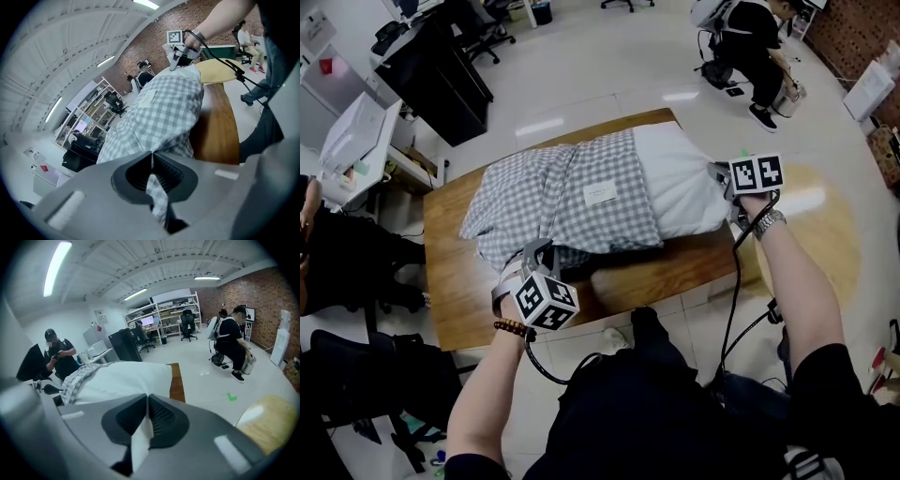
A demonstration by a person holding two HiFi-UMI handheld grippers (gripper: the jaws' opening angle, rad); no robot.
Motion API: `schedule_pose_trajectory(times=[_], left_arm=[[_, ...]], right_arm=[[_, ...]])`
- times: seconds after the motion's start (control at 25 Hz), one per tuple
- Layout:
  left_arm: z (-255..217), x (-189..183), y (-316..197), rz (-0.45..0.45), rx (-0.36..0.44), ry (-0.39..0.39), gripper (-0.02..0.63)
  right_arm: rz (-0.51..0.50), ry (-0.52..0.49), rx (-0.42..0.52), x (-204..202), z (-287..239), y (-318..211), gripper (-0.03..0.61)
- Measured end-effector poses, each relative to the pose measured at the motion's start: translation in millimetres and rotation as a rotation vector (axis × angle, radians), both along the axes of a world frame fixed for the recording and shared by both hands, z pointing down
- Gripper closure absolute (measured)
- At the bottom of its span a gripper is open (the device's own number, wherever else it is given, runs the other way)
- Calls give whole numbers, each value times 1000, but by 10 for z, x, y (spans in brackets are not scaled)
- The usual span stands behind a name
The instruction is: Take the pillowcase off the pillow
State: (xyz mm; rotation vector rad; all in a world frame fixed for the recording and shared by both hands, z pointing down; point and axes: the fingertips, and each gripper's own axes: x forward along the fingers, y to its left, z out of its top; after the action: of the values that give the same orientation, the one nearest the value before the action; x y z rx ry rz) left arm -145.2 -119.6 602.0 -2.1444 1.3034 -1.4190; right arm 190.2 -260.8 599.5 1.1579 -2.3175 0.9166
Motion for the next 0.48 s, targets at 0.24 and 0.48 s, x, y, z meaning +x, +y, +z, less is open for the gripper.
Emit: schedule_pose_trajectory(times=[0.24, 0.48], left_arm=[[-98, 203, 108, 75, -40, 142, 560], [-373, 277, 221, 93, -77, 277, 529]], right_arm=[[-61, 24, 11, -88, -7, 114, 470], [-39, 2, 62, -63, -308, 155, 446]])
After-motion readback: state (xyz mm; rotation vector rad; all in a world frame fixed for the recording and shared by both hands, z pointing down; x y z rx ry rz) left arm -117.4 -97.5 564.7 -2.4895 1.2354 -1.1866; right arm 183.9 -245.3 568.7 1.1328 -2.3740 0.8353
